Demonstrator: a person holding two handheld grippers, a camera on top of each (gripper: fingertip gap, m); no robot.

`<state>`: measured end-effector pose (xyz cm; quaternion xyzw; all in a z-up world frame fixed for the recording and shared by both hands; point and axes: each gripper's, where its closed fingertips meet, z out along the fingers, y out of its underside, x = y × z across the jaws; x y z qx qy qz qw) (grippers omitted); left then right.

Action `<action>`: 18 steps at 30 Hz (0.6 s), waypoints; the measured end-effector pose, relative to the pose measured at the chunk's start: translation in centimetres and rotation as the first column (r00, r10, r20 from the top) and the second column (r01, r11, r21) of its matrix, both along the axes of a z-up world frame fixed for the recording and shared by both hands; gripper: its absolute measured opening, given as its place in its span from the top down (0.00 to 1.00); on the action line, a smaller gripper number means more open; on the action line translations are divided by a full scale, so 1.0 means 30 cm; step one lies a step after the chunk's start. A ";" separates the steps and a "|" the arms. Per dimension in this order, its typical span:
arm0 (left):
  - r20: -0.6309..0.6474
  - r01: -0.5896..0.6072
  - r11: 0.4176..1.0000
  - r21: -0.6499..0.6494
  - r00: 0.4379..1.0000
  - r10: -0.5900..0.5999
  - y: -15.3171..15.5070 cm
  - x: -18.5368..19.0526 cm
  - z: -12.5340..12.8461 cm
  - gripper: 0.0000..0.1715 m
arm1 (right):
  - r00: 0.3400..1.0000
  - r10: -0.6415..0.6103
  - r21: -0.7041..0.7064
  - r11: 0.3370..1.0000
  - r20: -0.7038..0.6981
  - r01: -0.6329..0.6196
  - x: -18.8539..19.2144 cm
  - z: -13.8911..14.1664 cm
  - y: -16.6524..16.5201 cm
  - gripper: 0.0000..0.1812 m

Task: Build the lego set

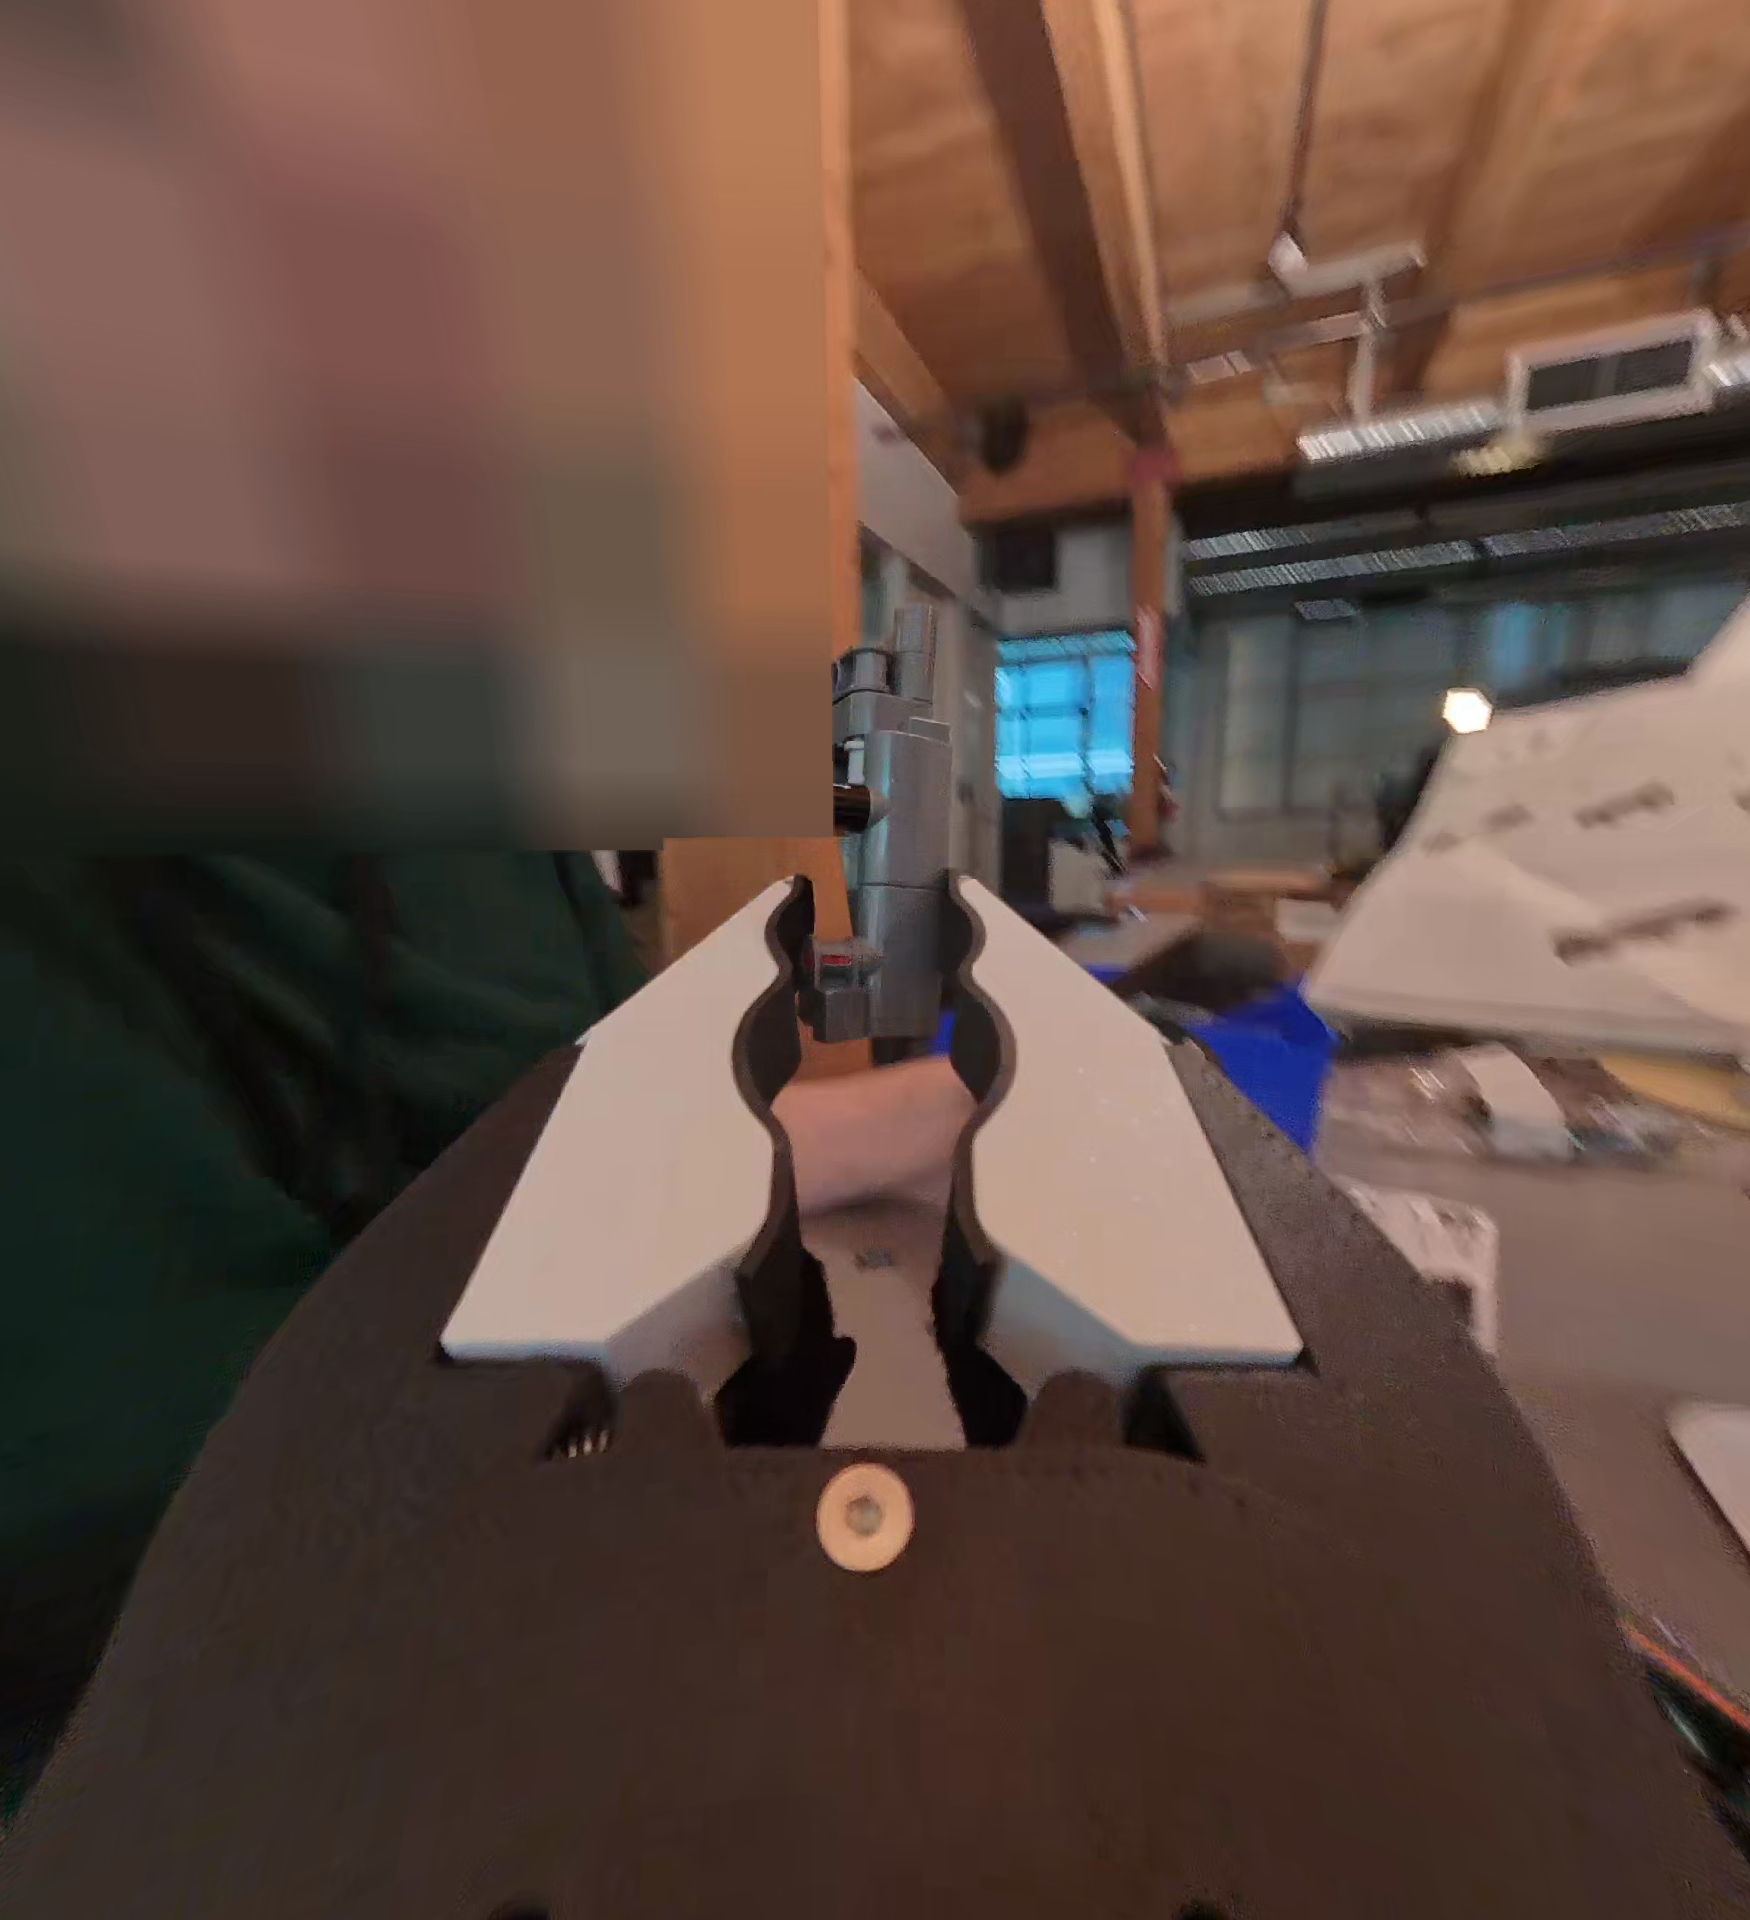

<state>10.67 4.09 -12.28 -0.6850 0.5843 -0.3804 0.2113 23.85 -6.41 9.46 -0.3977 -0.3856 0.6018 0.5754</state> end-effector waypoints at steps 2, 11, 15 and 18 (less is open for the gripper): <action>0.008 -0.011 1.000 0.007 1.000 0.011 0.008 -0.002 0.006 0.64 | 0.974 -0.129 -0.046 0.989 0.188 0.140 -0.045 -0.068 0.116 0.88; 0.103 -0.091 0.993 0.070 0.991 0.084 0.063 0.022 0.064 0.60 | 0.643 -0.144 0.033 0.983 0.752 0.181 -0.212 -0.367 0.370 0.88; 0.201 -0.129 0.990 0.052 0.973 0.116 0.097 0.035 0.145 0.63 | 0.518 -0.177 0.107 0.981 0.837 0.163 -0.223 -0.441 0.431 0.88; 0.227 -0.137 0.990 0.029 0.966 0.127 0.127 0.042 0.200 0.68 | 0.405 -0.232 0.181 0.970 0.884 0.161 -0.222 -0.478 0.483 0.88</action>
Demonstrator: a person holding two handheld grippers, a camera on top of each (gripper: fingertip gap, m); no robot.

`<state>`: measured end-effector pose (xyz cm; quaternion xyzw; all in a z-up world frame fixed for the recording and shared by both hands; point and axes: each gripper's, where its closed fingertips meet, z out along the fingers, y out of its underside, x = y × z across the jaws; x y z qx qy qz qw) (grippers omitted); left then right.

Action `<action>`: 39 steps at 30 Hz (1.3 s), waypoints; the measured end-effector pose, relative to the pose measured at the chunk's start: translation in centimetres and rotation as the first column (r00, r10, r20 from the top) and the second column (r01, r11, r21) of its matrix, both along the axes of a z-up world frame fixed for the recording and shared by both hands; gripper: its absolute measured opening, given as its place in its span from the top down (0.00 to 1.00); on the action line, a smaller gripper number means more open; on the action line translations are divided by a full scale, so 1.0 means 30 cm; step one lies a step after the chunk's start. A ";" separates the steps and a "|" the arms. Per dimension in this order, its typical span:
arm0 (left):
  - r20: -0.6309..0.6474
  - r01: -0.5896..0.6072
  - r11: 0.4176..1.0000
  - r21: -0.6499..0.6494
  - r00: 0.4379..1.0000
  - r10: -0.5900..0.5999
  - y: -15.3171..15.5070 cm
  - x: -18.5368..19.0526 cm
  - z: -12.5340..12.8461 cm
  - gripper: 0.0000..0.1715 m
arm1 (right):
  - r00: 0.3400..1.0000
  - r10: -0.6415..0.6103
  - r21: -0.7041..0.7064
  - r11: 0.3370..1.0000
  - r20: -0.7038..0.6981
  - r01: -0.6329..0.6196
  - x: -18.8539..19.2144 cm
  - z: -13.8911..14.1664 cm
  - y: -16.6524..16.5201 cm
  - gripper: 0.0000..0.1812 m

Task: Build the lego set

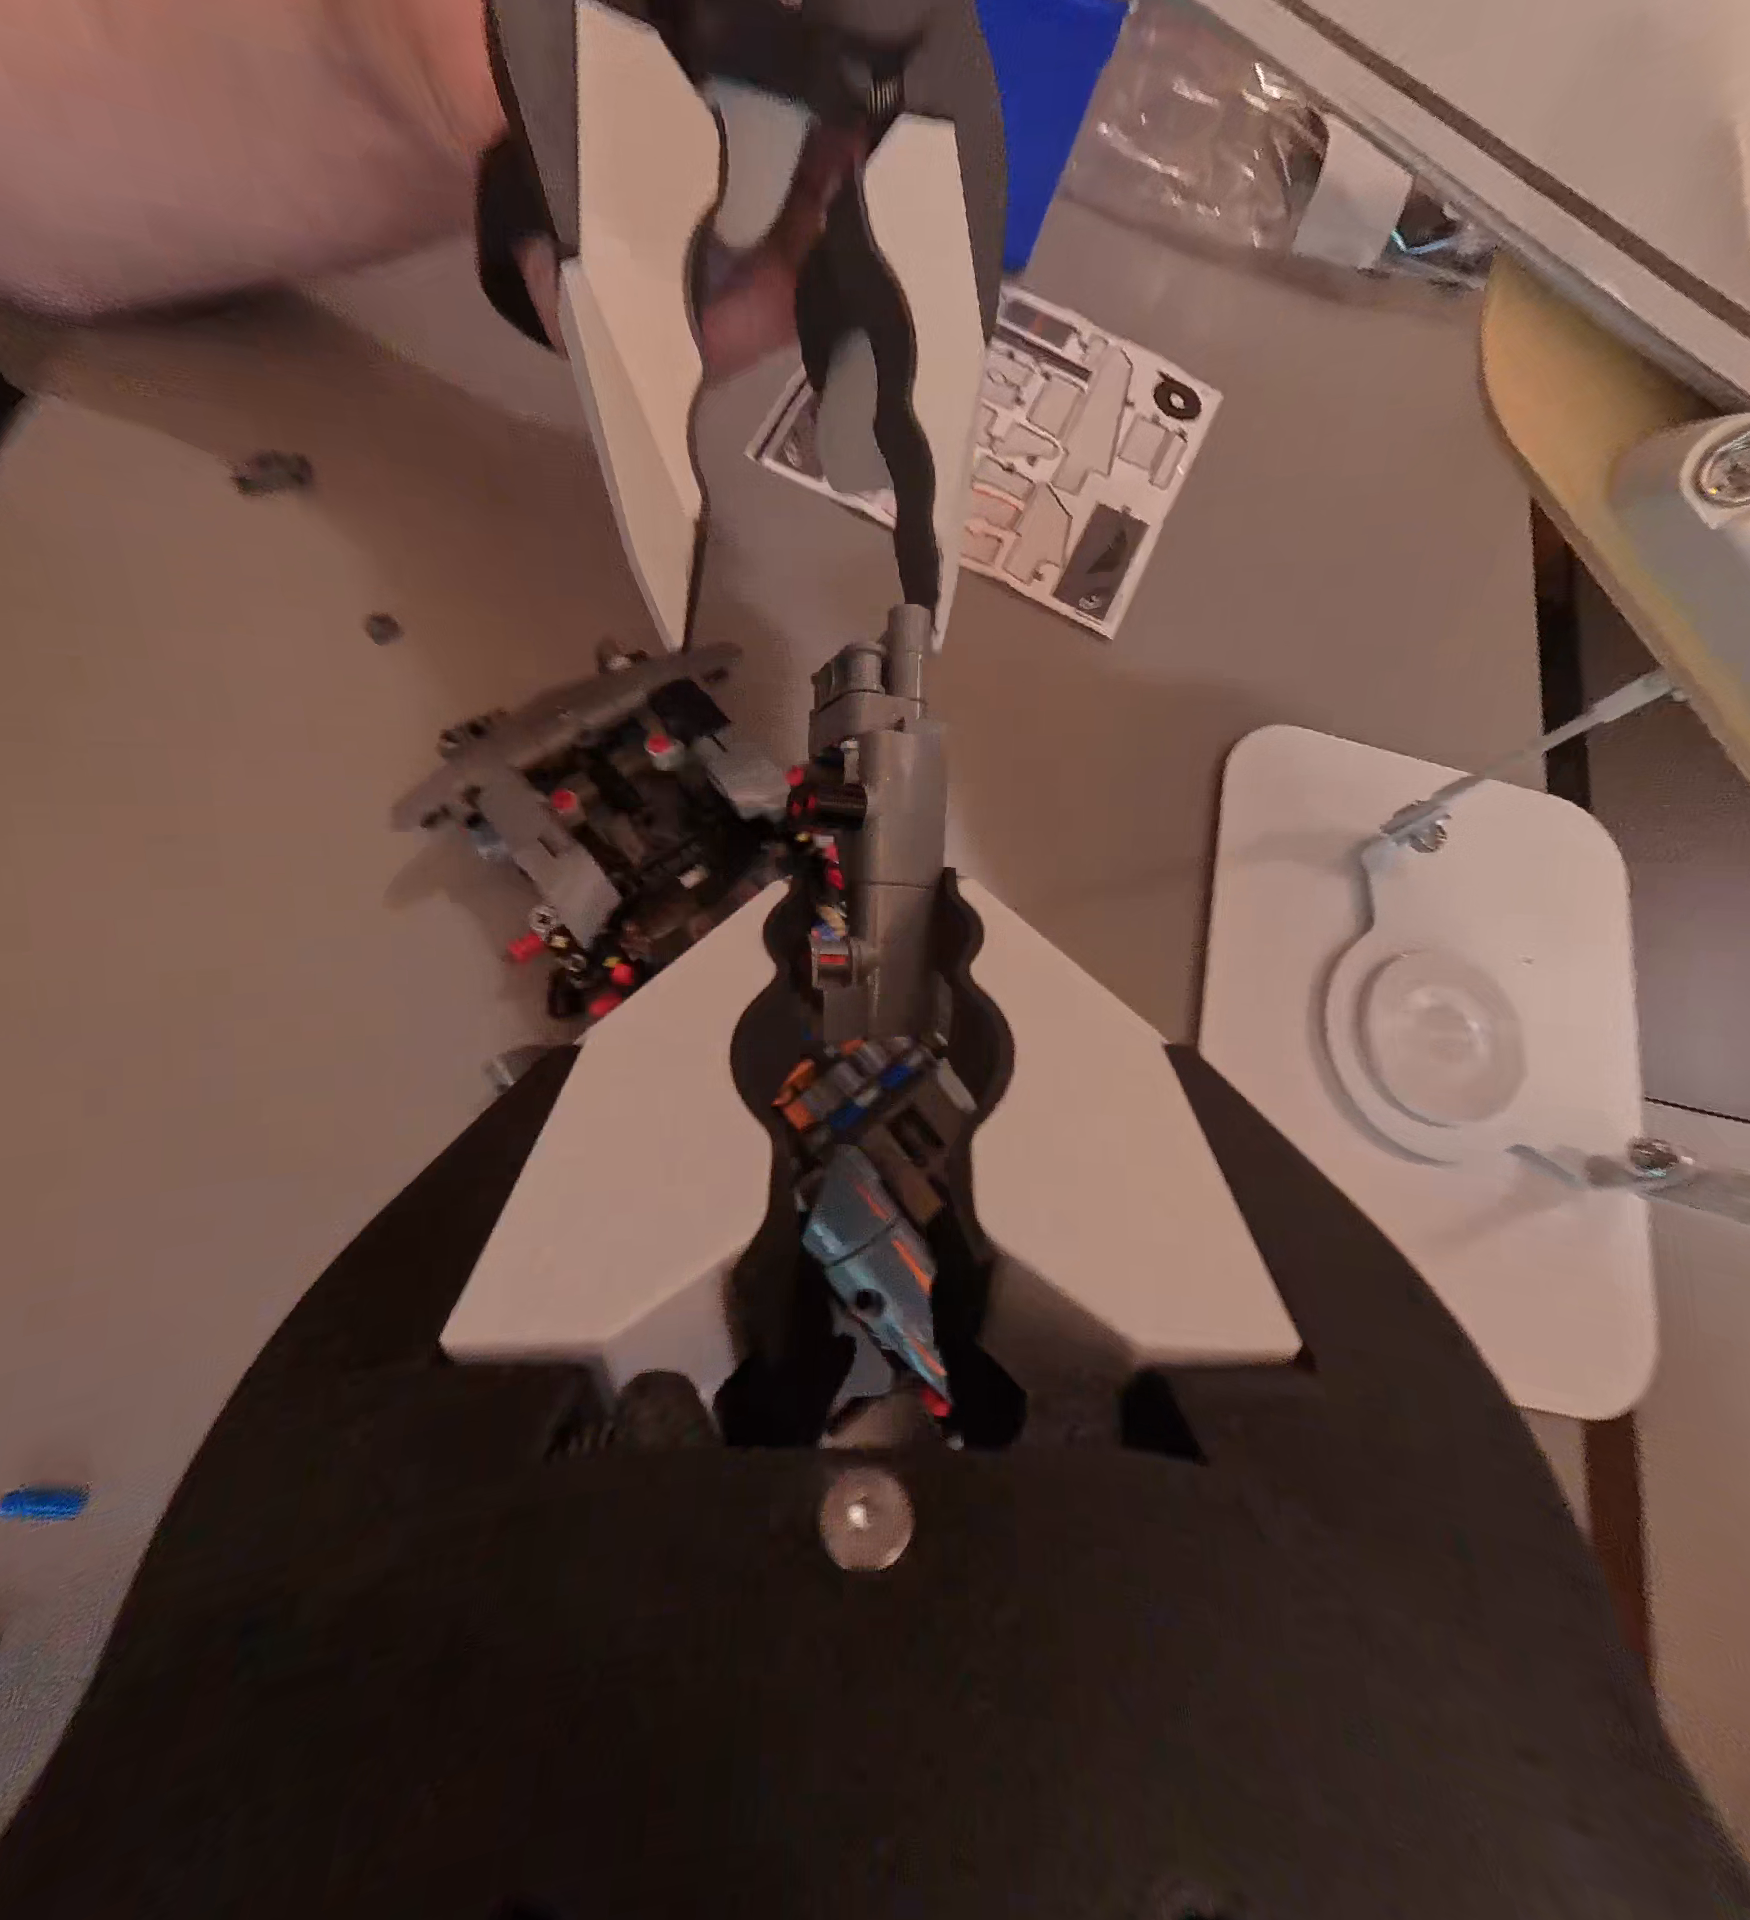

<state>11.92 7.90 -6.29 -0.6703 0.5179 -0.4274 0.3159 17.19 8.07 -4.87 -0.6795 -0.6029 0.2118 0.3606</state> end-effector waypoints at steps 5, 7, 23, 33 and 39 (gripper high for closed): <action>-0.012 0.005 0.999 0.032 1.000 -0.004 0.051 0.032 0.042 0.73 | 0.973 0.035 0.067 0.996 0.228 -0.051 0.005 -0.060 0.064 0.88; -0.031 0.014 1.000 0.022 0.999 -0.014 0.064 0.053 0.023 0.72 | 0.963 0.061 0.084 0.993 0.261 -0.085 -0.010 -0.064 0.077 0.88; 0.039 0.101 0.995 -0.021 0.994 -0.100 0.056 0.111 -0.019 0.93 | 0.979 0.078 0.069 0.993 0.190 -0.093 -0.035 -0.059 0.080 0.88; -0.011 0.054 0.996 0.072 0.999 -0.053 0.072 0.121 -0.037 0.93 | 0.981 0.030 0.044 0.998 0.190 -0.039 -0.009 -0.054 0.094 0.81; -0.044 0.043 0.990 0.136 0.998 -0.037 0.076 0.131 -0.051 0.93 | 0.970 0.064 0.030 0.997 0.233 -0.073 -0.023 -0.045 0.082 0.81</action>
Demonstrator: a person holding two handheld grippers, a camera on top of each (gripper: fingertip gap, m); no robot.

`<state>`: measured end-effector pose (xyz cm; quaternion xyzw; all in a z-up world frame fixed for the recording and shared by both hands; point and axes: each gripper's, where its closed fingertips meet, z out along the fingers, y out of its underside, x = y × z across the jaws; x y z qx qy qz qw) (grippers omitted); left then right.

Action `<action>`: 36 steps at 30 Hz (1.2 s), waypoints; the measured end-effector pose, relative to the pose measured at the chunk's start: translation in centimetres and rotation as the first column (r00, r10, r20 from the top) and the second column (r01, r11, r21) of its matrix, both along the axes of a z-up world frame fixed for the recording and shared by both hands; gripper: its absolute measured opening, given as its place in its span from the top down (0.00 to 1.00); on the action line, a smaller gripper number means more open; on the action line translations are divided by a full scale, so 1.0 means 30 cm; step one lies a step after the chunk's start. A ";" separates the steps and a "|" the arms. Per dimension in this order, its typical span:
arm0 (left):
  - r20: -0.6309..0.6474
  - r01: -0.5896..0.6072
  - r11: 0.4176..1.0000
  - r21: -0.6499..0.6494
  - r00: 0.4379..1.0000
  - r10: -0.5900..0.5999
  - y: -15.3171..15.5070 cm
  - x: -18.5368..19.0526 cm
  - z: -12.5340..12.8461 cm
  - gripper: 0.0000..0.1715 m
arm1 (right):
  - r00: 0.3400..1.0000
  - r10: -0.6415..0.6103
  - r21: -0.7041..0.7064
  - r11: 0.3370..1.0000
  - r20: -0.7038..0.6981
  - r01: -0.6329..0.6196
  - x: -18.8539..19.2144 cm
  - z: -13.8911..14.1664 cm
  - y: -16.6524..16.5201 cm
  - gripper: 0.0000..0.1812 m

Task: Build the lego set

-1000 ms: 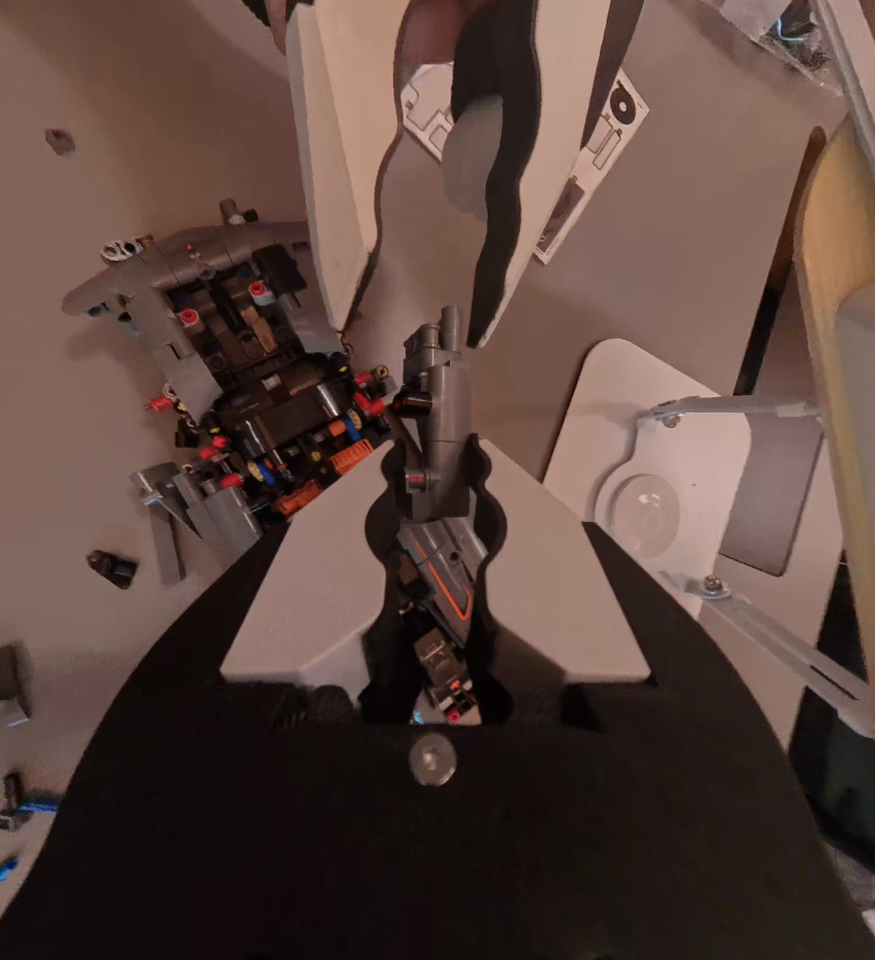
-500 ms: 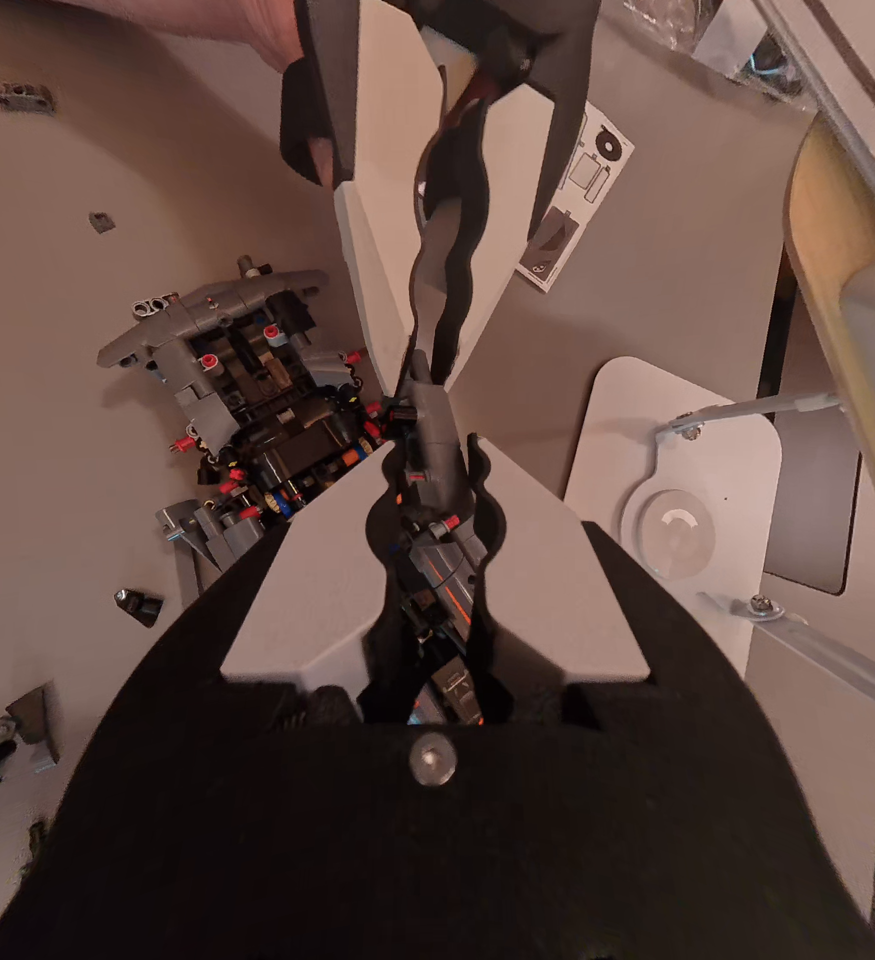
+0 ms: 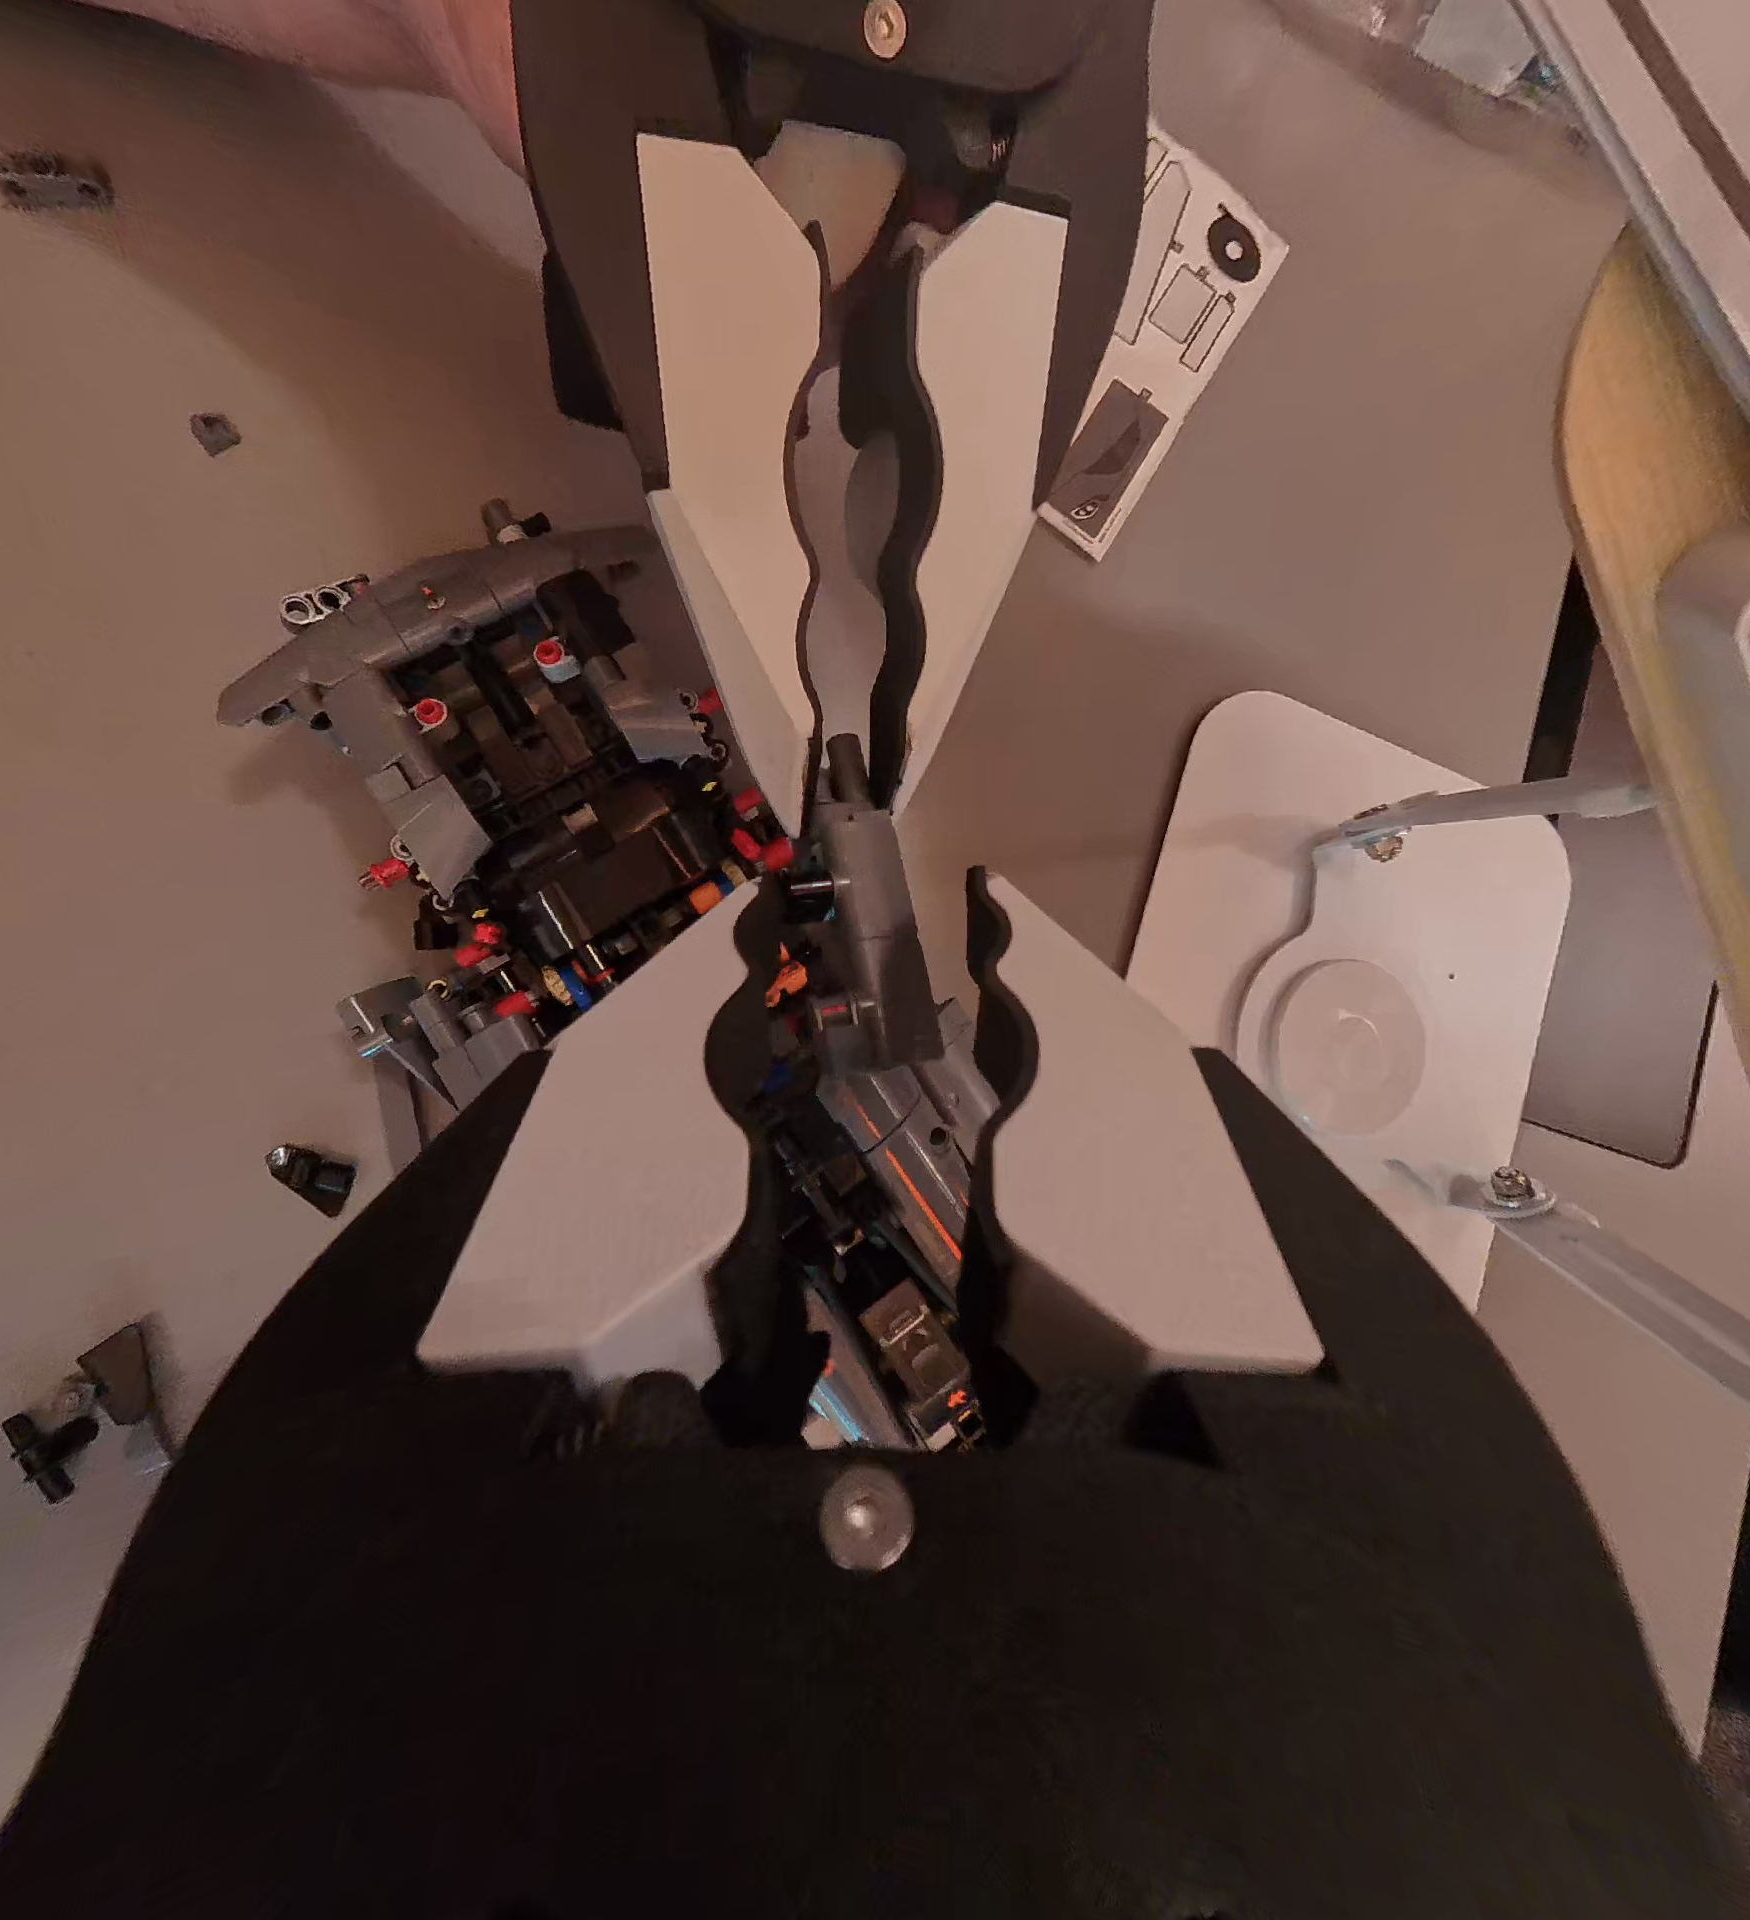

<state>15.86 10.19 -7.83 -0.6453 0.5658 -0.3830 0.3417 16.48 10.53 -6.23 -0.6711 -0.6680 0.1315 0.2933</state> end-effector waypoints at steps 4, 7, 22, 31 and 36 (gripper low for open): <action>-0.018 -0.025 0.998 0.057 1.000 0.026 0.016 -0.004 -0.007 0.92 | 0.999 0.004 -0.034 0.999 0.040 -0.002 -0.008 -0.027 0.004 0.85; -0.027 -0.029 0.997 0.074 0.999 0.032 0.022 -0.009 -0.014 0.92 | 0.998 0.007 -0.064 0.998 0.060 -0.003 -0.010 -0.049 0.002 0.88; -0.005 -0.049 0.998 0.045 0.999 0.050 0.044 -0.027 -0.015 0.89 | 0.997 0.040 -0.091 0.995 0.061 -0.035 -0.011 -0.067 0.032 0.88; -0.044 -0.057 0.997 -0.049 0.998 0.055 0.054 -0.057 -0.056 0.85 | 0.989 0.102 -0.077 0.993 0.109 -0.094 -0.013 -0.115 0.062 0.88; -0.019 -0.040 0.990 -0.133 0.999 0.037 0.054 -0.070 -0.068 0.81 | 0.984 0.138 -0.083 0.988 0.112 -0.129 -0.019 -0.135 0.076 0.88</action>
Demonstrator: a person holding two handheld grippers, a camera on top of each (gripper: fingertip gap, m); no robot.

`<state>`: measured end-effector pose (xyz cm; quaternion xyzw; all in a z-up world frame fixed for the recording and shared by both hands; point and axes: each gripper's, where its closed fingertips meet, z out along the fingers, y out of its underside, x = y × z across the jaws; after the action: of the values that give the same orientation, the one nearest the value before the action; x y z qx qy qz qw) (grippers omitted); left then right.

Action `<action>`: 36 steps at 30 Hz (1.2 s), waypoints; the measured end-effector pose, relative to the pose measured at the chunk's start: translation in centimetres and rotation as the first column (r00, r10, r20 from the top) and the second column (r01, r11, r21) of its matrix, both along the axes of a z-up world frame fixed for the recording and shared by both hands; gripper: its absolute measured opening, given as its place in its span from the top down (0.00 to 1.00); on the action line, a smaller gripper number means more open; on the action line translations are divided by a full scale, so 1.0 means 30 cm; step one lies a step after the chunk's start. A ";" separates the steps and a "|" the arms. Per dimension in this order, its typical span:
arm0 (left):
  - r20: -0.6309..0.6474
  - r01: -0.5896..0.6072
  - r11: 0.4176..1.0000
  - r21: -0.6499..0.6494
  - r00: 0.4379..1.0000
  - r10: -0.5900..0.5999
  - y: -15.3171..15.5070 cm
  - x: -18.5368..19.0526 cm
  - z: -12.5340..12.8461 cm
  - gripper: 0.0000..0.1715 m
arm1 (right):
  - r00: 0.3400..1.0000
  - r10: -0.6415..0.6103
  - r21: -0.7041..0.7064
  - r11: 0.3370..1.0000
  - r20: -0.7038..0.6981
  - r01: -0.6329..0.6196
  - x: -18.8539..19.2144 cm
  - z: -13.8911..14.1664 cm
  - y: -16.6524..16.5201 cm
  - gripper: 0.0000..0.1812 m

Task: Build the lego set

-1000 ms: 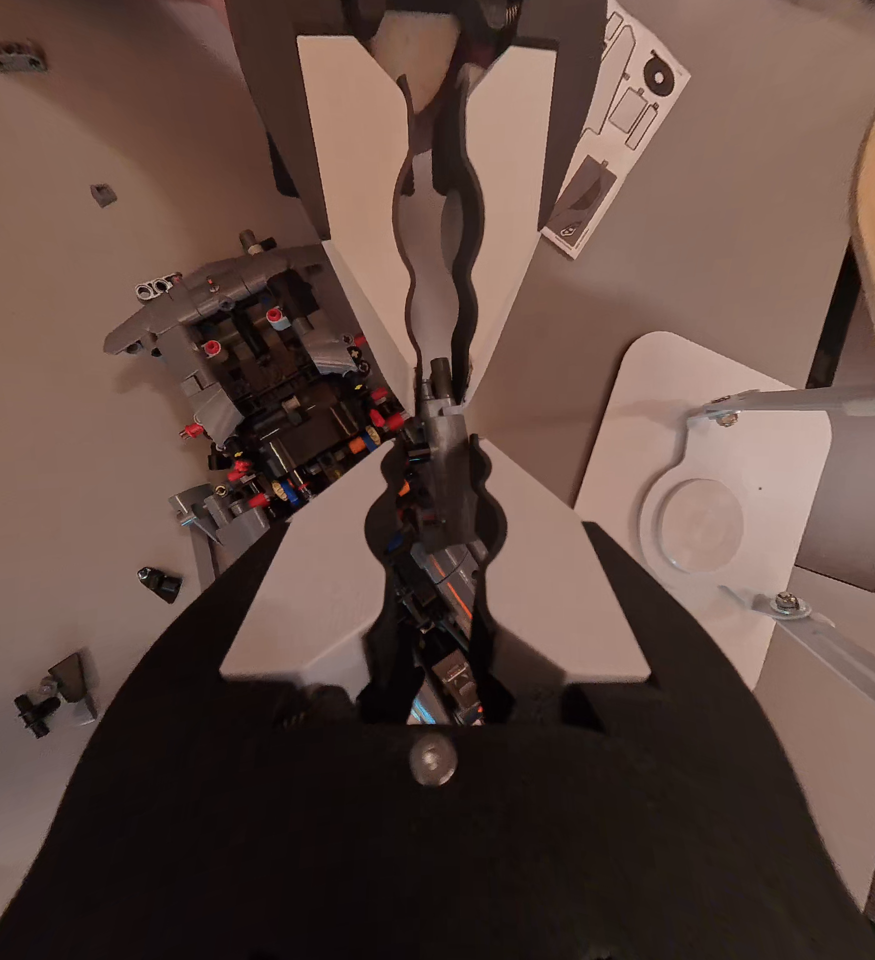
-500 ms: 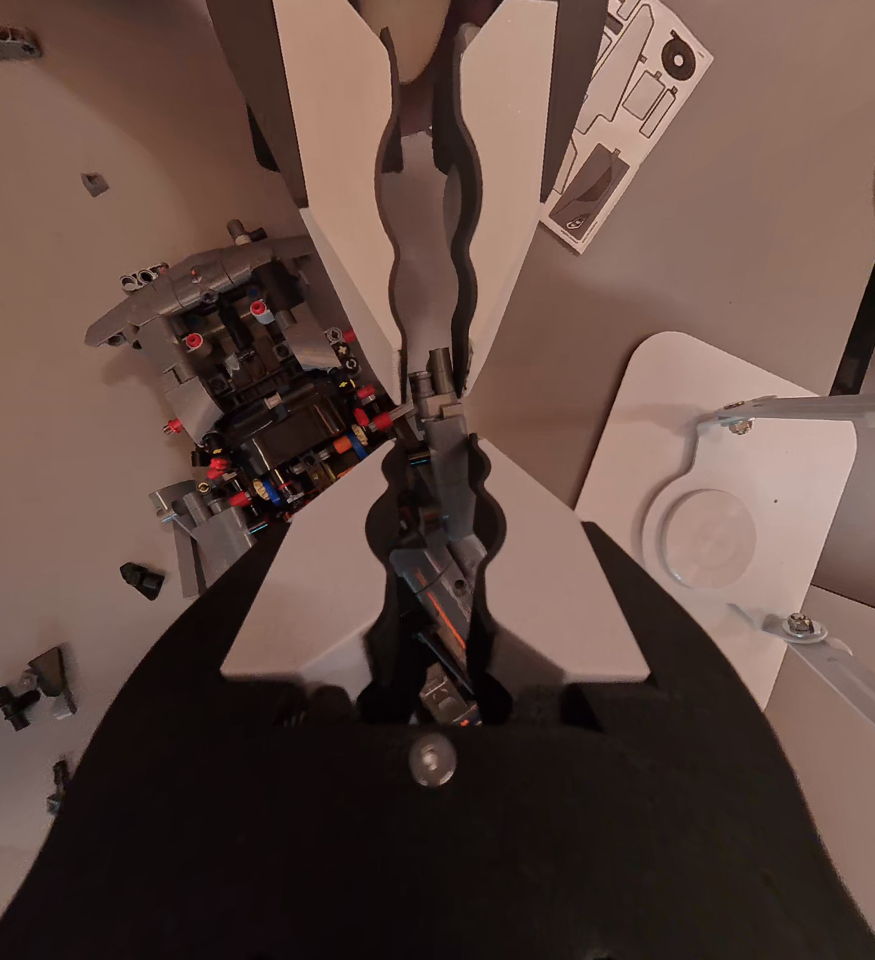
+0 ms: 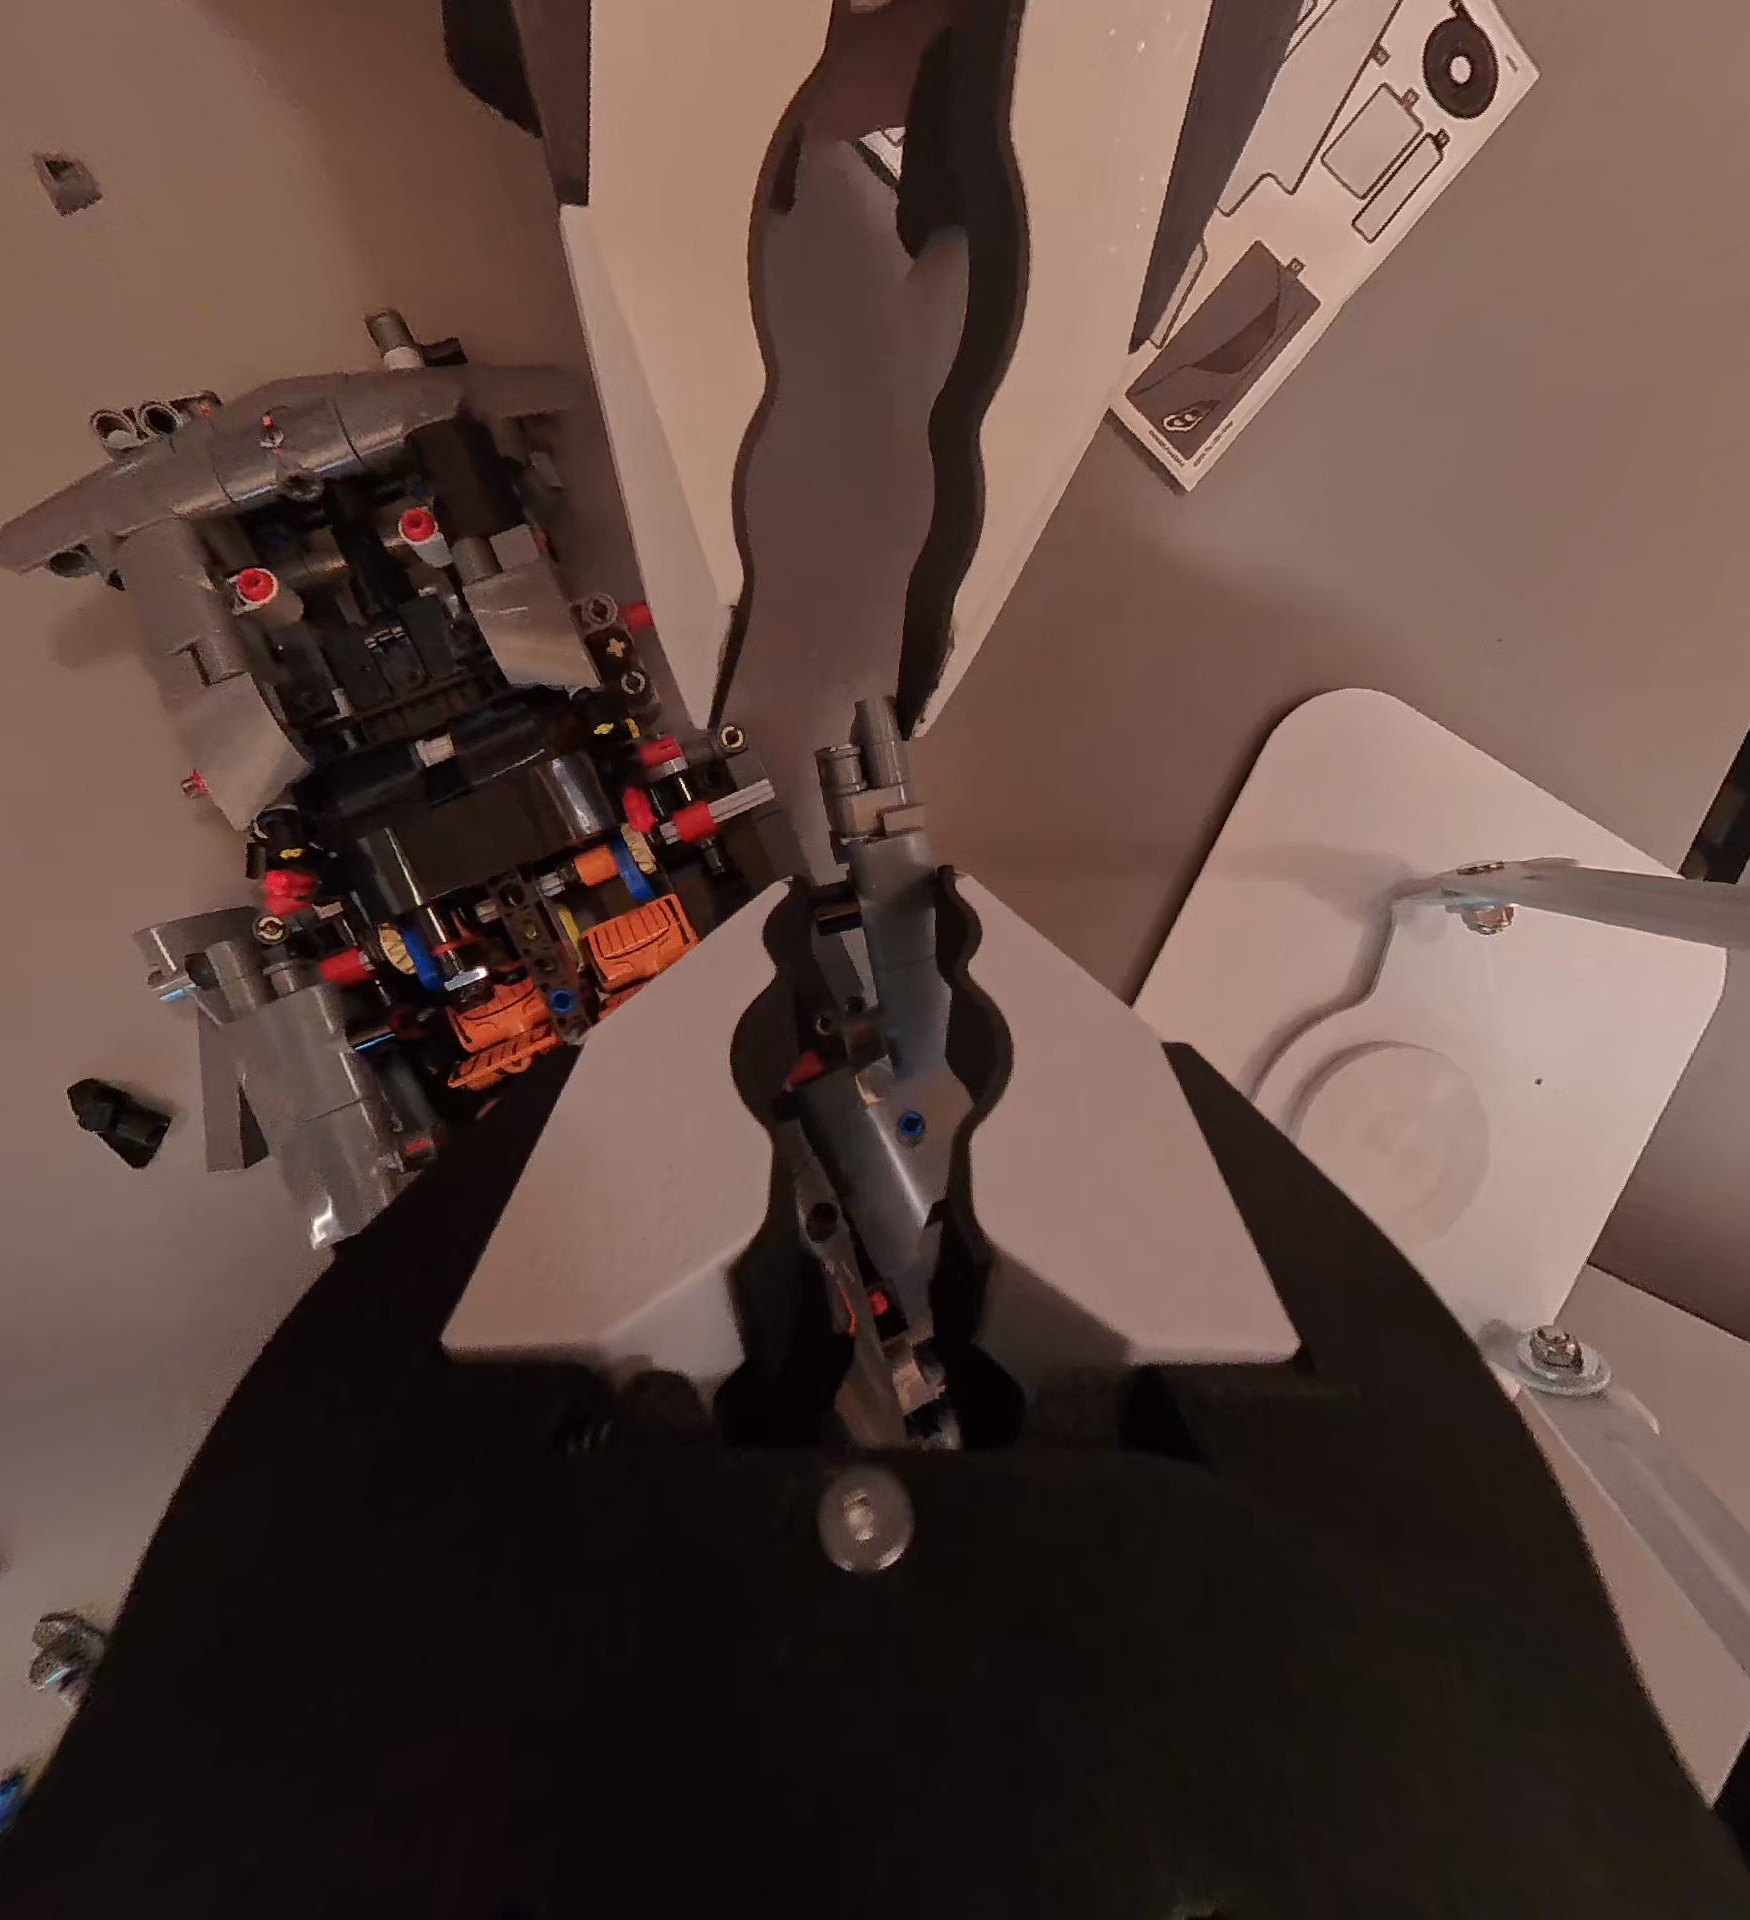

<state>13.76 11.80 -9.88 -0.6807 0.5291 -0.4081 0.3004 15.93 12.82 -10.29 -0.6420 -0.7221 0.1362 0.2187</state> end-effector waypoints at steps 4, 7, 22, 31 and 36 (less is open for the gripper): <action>-0.009 -0.002 1.000 -0.026 1.000 0.002 0.007 -0.010 -0.015 0.81 | 1.000 0.017 -0.002 1.000 0.017 -0.017 0.005 -0.019 0.014 0.88; -0.026 -0.004 0.996 -0.084 1.000 0.002 0.010 -0.020 -0.041 0.80 | 0.999 0.032 -0.010 0.999 0.036 -0.032 0.005 -0.038 0.022 0.88; -0.092 -0.014 0.994 -0.113 0.996 0.003 0.023 -0.032 -0.111 0.87 | 0.994 0.107 -0.085 0.991 0.006 -0.106 -0.021 -0.084 0.011 0.88; -0.127 0.017 0.999 -0.048 0.992 -0.023 0.012 -0.017 -0.125 0.93 | 0.989 0.145 -0.069 0.987 0.030 -0.142 -0.026 -0.071 -0.014 0.88; -0.147 0.040 0.999 -0.023 0.988 -0.043 0.000 -0.009 -0.137 0.93 | 0.978 0.176 -0.039 0.984 0.110 -0.173 -0.020 -0.075 -0.023 0.88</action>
<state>13.49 11.80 -14.00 -0.7009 0.5598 -0.3679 0.2450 15.32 12.12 -12.53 -0.5859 -0.7849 0.1287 0.1552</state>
